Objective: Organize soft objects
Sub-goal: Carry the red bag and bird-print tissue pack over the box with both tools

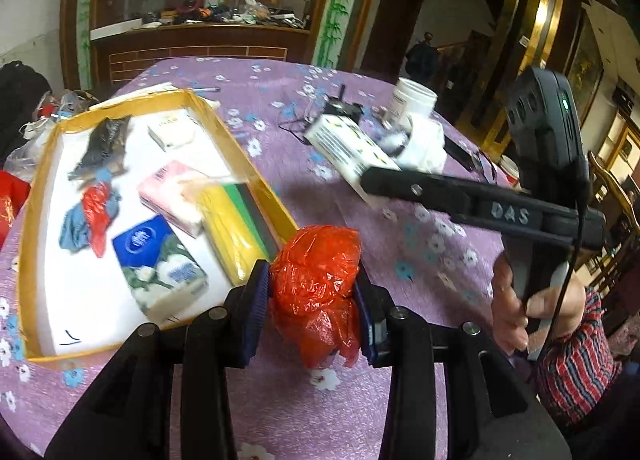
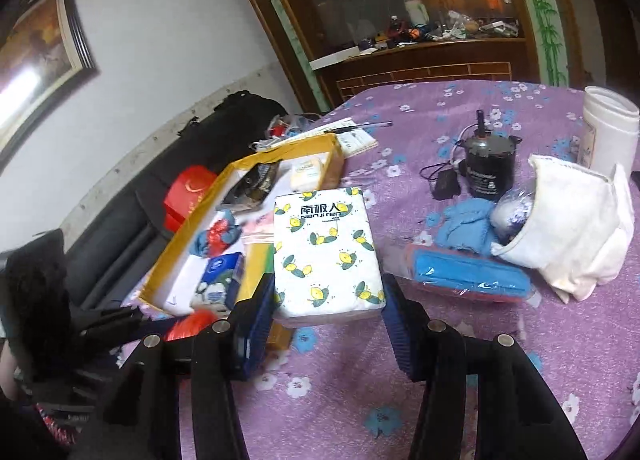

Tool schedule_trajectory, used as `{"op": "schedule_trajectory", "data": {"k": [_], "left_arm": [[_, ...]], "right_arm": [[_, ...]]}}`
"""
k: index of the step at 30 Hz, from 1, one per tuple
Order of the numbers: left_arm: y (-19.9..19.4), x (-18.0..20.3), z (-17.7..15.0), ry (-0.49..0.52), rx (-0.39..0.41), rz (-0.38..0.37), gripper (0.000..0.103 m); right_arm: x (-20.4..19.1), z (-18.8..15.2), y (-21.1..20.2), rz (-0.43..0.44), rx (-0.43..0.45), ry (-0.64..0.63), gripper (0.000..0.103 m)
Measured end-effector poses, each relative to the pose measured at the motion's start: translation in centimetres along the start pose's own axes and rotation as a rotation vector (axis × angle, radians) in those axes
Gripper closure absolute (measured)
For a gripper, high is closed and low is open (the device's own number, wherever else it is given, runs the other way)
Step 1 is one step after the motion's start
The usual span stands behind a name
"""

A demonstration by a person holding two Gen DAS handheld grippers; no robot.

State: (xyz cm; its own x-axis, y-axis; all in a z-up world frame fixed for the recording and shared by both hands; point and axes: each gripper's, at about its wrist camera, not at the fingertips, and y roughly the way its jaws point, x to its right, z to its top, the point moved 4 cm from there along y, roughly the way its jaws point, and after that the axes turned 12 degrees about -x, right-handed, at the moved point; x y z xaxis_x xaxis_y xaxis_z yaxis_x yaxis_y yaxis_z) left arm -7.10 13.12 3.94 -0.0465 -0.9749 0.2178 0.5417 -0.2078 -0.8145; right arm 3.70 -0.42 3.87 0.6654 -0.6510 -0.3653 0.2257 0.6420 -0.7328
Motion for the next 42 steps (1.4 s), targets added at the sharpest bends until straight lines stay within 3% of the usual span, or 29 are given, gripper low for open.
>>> {"op": "schedule_trajectory", "data": {"k": [8,15,21,30,42], "left_arm": [[-2.1,-4.3,1.1,-0.086,0.061,0.066,0.066],[-2.6,-9.0,1.0,-0.176,0.071,0.104,0.066],[-2.5,-13.0,0.5,-0.261,0.063,0.165,0.066],[-0.9,-15.2,-0.4,-0.291,0.025,0.207,0.066],[0.7,-15.6,-0.1,-0.264,-0.012,0.195,0.066]], "right_arm": [[-0.6,-0.1,-0.1,0.054,0.002,-0.007,0.051],[-1.0,0.0,0.5,0.191,-0.04,0.04,0.05],[-3.0,1.2,0.7,0.208,-0.059,0.057,0.05],[-6.3,5.7,5.7,0.092,-0.125,0.041,0.049],[-8.3,9.2,13.9,-0.069,-0.18,0.013,0.05]]}}
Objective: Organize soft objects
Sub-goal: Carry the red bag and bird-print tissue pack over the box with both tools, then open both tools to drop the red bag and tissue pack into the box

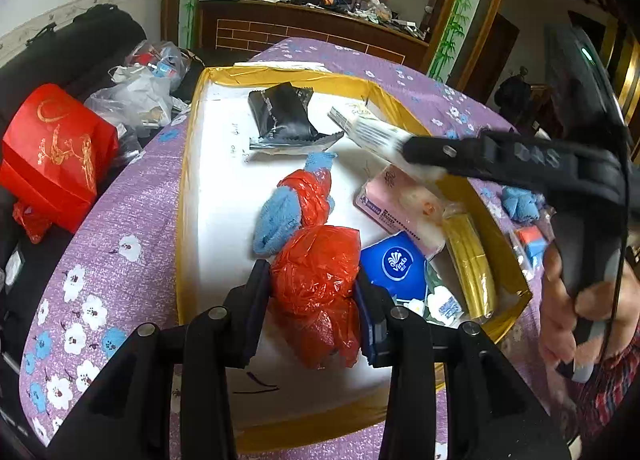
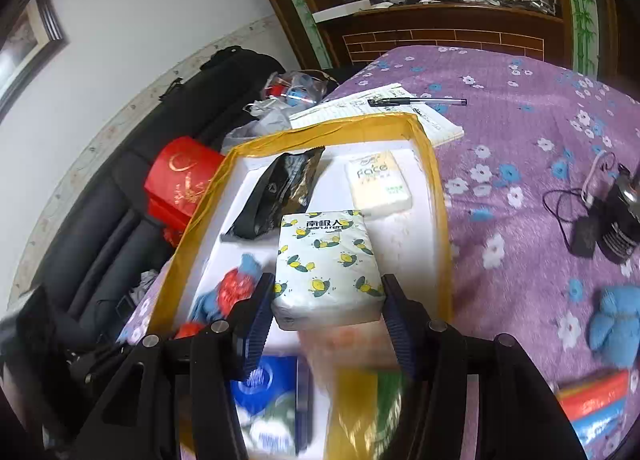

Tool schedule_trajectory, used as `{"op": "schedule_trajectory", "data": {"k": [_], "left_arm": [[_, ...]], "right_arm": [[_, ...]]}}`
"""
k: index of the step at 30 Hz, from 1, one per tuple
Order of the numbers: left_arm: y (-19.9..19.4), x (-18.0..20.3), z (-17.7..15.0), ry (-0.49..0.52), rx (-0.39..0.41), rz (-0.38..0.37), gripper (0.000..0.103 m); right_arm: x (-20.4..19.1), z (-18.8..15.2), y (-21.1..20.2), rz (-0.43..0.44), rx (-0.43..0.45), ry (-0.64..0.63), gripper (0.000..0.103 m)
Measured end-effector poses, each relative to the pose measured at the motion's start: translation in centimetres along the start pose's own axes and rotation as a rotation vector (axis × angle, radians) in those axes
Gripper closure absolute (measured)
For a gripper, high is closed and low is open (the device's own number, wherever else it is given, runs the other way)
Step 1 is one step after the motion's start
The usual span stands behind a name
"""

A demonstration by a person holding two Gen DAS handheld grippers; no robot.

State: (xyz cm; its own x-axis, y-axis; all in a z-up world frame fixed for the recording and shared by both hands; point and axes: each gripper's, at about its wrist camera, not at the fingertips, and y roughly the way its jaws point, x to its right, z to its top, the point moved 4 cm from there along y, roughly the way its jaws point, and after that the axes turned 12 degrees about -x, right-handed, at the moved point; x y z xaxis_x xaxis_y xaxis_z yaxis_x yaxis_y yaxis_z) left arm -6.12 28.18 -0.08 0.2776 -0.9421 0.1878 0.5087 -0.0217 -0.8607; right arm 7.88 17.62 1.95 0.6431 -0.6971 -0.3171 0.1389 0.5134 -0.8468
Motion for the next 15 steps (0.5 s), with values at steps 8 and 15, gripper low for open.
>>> {"op": "schedule_trajectory", "data": {"k": [8,15], "left_arm": [[-0.1,0.1,0.1,0.0,0.007,-0.003,0.058],[-1.3,0.6,0.1,-0.009,0.031,-0.023,0.054]], "right_arm": [[-0.3,1.2,1.9,-0.016,-0.019,-0.019,0.043],[1.0,-0.2,-1.5,0.05,0.028,0.0,0.038]]}}
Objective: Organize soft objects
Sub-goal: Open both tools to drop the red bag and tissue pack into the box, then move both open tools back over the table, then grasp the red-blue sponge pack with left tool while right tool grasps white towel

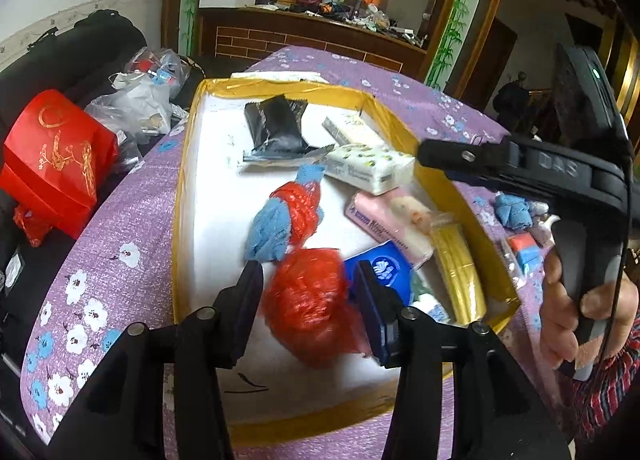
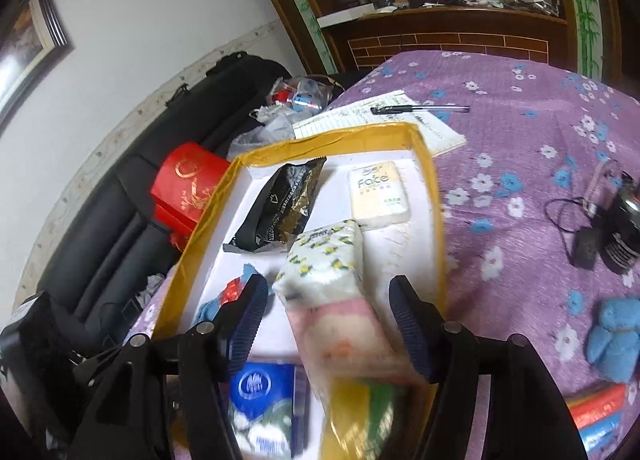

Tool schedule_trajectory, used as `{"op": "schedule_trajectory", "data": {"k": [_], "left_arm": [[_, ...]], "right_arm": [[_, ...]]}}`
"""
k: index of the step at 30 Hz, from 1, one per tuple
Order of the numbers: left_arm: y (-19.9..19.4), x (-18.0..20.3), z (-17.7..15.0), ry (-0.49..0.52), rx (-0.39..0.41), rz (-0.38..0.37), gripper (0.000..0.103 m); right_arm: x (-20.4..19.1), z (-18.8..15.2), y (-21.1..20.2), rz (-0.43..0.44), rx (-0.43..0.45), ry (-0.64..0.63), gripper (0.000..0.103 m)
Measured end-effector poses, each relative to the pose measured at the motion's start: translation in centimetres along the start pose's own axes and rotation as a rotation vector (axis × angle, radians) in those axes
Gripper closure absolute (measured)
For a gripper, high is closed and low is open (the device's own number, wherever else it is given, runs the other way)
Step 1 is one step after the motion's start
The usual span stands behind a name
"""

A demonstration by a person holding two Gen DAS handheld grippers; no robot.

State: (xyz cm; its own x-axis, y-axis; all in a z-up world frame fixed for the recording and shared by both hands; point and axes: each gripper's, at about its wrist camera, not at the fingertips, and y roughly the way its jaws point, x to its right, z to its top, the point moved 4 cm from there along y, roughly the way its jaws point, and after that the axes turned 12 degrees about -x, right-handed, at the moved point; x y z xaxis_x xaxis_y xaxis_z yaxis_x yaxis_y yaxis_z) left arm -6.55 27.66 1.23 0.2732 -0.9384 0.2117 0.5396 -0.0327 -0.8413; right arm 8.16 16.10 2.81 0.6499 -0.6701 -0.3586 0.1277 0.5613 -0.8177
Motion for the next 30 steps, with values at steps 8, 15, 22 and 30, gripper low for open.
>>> {"op": "schedule_trajectory", "data": {"k": [8,15,22,30], "left_arm": [[-1.8,4.3,0.0,0.071,0.03,0.0,0.049],[-1.2,11.2,-0.4,0.209,0.001,-0.012,0.032],[1.6,20.4,0.2,0.355,-0.05,-0.066,0.026],[7.1,26.8,0.6,0.538,-0.099,0.074,0.026]], "right_arm": [[2.8,-3.2,-4.8,0.041,0.032,0.021,0.037],[7.8,-5.8,-11.9,0.044,0.134,0.043,0.033],[17.9,-8.3,-19.3,-0.09,0.349,0.208,0.02],[25.6,-9.9,-20.8,0.025,0.4,0.479,0.02]]}}
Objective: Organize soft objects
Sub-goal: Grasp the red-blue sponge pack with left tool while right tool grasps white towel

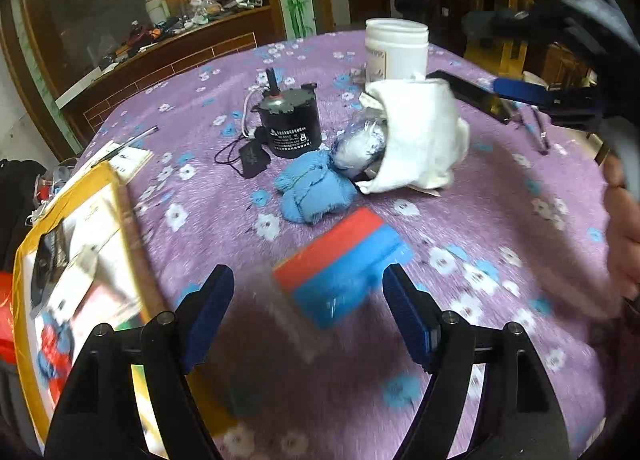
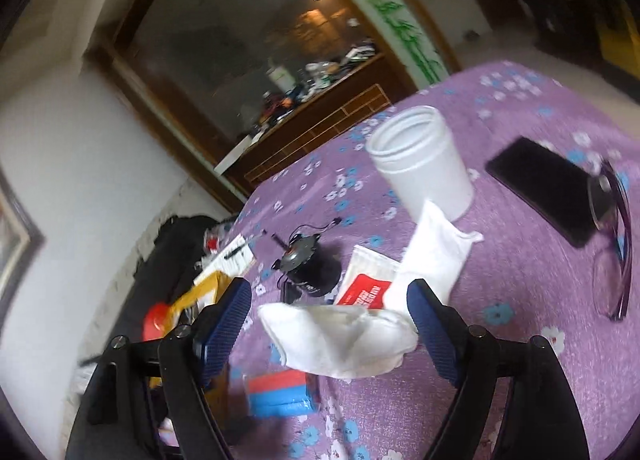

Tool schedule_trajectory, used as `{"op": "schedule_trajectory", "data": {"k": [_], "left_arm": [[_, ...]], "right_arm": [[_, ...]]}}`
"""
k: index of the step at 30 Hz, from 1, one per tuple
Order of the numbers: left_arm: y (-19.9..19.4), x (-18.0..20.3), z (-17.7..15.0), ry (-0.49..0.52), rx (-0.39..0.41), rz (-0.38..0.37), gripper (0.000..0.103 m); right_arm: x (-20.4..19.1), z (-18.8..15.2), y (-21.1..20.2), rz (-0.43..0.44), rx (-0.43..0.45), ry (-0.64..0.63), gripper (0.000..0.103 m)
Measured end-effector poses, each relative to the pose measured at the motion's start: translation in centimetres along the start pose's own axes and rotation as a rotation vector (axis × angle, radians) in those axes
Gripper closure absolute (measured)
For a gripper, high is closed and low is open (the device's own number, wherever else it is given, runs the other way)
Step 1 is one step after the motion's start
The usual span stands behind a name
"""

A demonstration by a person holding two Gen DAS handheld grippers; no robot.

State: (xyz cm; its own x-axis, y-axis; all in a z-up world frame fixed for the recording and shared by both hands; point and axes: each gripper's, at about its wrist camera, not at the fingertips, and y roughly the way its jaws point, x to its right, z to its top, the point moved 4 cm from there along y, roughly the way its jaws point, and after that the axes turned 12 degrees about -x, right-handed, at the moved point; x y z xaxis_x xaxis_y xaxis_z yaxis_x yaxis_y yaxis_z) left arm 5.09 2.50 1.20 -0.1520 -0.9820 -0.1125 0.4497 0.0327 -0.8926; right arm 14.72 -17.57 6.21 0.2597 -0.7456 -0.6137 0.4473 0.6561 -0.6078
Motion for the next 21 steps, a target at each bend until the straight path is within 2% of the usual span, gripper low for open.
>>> {"op": "schedule_trajectory", "data": {"k": [3,6,9,10,12,13,15,16,17,21], "left_arm": [[2.0,-0.3,1.3,-0.017,-0.03,-0.035,0.026],[3.2,-0.3,1.9,-0.033,-0.058,-0.132,0.021],[3.0,1.4,1.2,0.017,-0.086,-0.202,0.022],[2.9,2.3,0.9,0.049,-0.089,-0.197,0.022],[3.1,4.0,0.3,0.113,-0.095,-0.142,0.022],[3.3,4.4,0.2,0.121,-0.092,-0.1,0.021],[3.3,4.5,0.4,0.095,-0.075,-0.092,0.022],[3.3,4.4,0.5,0.075,-0.071,-0.104,0.031],[3.3,4.2,0.6,0.056,-0.063,-0.109,0.045],[3.2,3.1,0.6,0.0,-0.021,-0.122,0.054]], "right_arm": [[1.0,0.1,0.0,0.02,-0.013,0.063,0.02],[2.6,0.0,0.0,0.022,-0.022,0.12,0.02],[3.6,-0.3,0.2,0.004,-0.035,0.151,0.02],[3.7,-0.3,0.4,-0.005,-0.04,0.156,0.02],[4.0,-0.4,0.8,-0.021,-0.055,0.161,0.02],[4.1,-0.5,1.0,-0.023,-0.062,0.165,0.02],[4.2,-0.6,1.6,-0.028,-0.076,0.162,0.02],[4.1,-0.7,1.9,-0.04,-0.085,0.153,0.02],[4.0,-0.8,2.1,-0.044,-0.093,0.144,0.02],[3.0,-1.3,3.2,-0.029,-0.129,0.1,0.02]]}}
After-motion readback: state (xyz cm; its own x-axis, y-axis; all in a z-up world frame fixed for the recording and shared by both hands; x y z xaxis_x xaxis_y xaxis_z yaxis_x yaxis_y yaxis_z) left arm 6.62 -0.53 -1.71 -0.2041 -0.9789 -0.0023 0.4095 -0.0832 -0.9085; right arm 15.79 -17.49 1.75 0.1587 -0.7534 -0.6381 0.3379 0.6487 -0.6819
